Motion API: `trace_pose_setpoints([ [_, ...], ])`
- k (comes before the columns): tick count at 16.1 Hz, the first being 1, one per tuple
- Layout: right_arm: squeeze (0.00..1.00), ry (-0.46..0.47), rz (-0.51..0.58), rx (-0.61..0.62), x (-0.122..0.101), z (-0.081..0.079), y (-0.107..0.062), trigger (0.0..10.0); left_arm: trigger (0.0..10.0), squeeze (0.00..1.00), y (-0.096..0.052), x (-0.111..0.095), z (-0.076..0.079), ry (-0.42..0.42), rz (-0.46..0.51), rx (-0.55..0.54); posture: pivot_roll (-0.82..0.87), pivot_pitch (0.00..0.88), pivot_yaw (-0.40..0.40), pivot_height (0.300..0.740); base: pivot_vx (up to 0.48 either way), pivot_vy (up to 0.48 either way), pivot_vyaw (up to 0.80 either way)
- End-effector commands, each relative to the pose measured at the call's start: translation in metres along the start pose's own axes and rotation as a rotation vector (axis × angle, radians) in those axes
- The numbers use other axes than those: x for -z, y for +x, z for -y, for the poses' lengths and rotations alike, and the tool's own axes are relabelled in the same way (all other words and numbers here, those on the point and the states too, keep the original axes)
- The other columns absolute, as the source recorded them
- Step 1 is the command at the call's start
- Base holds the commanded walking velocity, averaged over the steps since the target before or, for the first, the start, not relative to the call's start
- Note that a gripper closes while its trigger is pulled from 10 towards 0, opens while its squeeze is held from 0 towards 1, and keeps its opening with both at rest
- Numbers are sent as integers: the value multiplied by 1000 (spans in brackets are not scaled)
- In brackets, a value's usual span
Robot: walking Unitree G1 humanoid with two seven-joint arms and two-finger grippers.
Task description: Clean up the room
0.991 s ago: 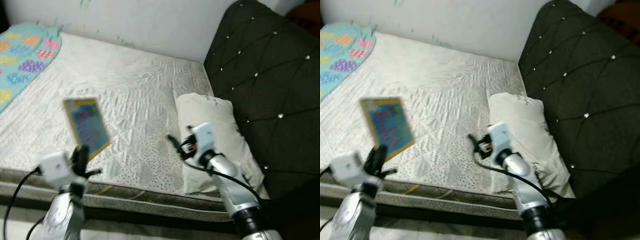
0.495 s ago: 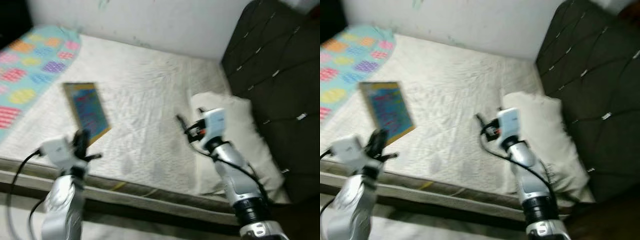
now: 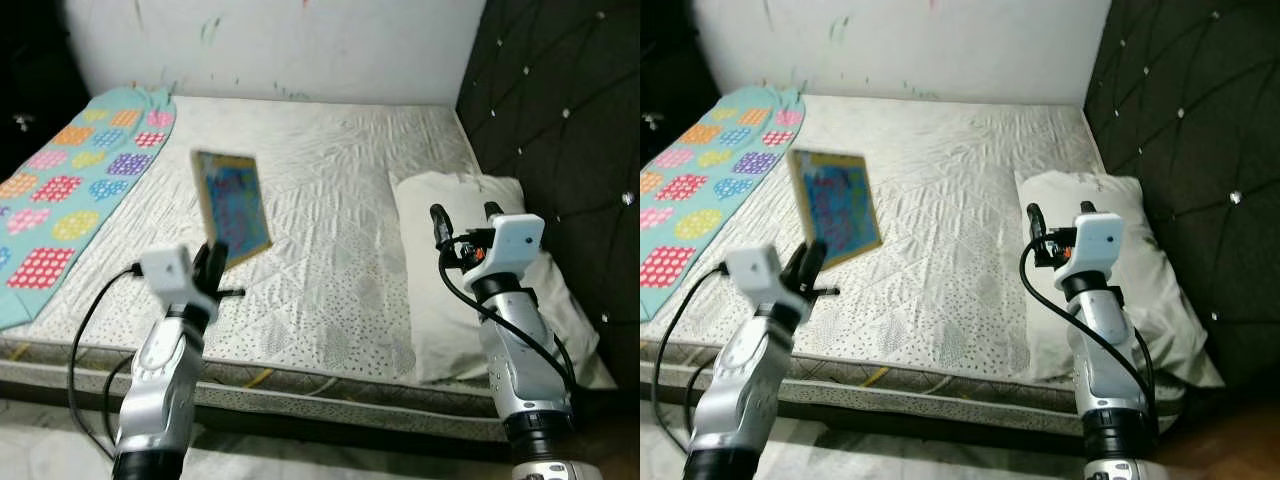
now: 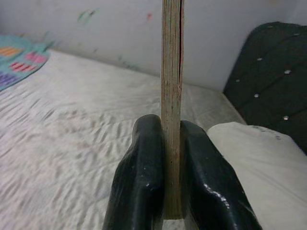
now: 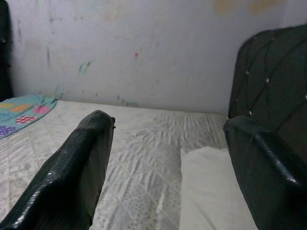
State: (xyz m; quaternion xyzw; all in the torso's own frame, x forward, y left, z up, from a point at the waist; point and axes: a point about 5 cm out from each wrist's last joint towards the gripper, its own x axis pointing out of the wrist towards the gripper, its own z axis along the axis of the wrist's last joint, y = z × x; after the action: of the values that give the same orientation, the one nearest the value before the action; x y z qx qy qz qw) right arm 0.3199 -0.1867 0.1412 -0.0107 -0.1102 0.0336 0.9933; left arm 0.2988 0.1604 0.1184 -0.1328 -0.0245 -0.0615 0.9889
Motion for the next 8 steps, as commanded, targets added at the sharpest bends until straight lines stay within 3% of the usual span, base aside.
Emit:
trace_pose_setpoints([
  [1, 0, 7, 31, 8, -6, -2, 1, 10000, 10000, 0, 6, -9, 5, 26, 45, 36, -143, 0, 92, 740, 0, 0, 0],
  [8, 0, 22, 15, 30, -4, -5, -12, 10000, 10000, 0, -7, 1, 0, 30, 21, 18, -164, 0, 74, 740, 0, 0, 0],
])
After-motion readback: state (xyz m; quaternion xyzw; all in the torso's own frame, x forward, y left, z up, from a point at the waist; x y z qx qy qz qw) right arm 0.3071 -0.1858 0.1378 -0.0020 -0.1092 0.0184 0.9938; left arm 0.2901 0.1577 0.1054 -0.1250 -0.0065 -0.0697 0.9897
